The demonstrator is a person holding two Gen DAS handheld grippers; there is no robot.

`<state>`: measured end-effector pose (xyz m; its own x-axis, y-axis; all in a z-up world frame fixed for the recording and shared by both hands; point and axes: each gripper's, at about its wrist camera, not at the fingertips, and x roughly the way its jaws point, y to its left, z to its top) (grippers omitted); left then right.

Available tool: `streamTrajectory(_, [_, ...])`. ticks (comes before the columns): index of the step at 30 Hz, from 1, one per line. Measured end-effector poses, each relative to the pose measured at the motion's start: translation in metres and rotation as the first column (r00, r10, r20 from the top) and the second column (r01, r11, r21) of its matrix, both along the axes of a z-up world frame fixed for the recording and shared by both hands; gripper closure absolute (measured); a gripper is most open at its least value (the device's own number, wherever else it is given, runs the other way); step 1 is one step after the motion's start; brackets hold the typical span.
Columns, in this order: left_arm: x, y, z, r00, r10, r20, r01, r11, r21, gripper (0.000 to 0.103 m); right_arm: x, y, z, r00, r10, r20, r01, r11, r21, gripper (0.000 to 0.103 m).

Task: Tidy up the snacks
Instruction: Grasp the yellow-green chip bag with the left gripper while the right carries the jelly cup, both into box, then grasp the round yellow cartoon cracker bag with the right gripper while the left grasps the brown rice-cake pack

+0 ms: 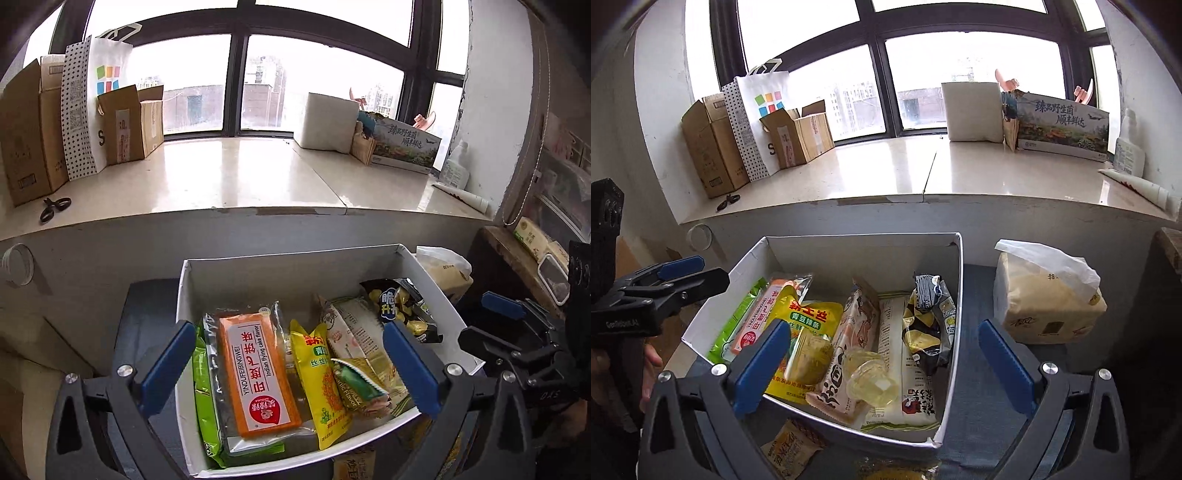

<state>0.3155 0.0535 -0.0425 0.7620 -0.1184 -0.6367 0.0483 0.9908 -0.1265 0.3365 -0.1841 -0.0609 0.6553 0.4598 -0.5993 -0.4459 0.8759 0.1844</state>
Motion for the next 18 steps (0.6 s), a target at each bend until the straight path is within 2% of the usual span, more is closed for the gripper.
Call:
streamTrajectory(4, [-0.023, -0.003, 0.011, 0.998, 0.014, 0.055, -0.017, 0.998, 0.063, 0.0, -0.023, -0.009, 0.01, 1.0, 0.017, 0.019, -0.018, 0.999, 0.039, 0.0])
streamTrajectory(9, [-0.064, -0.006, 0.022, 0.994, -0.012, 0.105, 0.003, 0.996, 0.084, 0.0, -0.066, -0.018, 0.01, 0.998, 0.052, 0.028, -0.053, 0.998, 0.046, 0.0])
streamTrajectory(14, [-0.111, -0.021, 0.015, 0.994, -0.066, 0.088, 0.055, 0.991, 0.119, 0.0, -0.112, -0.032, -0.004, 0.998, 0.065, 0.007, -0.065, 0.996, 0.064, 0.0])
streamTrajectory(18, [-0.155, -0.029, -0.009, 0.994, -0.099, 0.05, 0.096, 0.993, 0.064, 0.0, -0.152, -0.041, -0.033, 0.998, 0.053, -0.027, -0.051, 0.995, 0.085, 0.0])
